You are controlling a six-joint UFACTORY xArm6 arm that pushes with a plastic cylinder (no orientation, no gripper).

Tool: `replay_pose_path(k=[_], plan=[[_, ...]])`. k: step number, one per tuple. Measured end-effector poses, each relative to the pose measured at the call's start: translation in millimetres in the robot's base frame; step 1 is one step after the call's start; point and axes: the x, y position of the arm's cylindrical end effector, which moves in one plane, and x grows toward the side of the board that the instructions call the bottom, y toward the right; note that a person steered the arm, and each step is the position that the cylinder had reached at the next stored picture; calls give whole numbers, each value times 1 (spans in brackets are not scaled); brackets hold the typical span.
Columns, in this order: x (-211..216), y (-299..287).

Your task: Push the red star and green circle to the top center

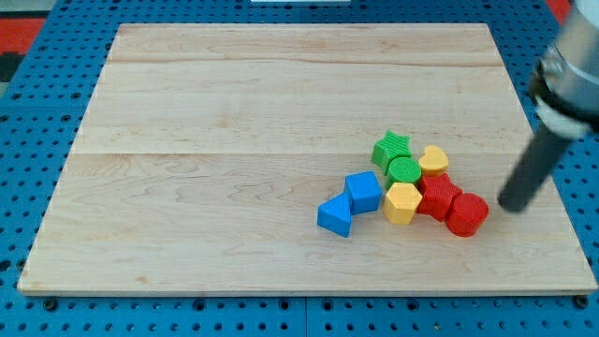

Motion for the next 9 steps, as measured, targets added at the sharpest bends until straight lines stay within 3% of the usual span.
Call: replay_pose_path(k=[1, 3, 4, 6, 9], plan=[[32, -19], [-55, -60], [-57, -134], [-72, -205], [-175, -282]])
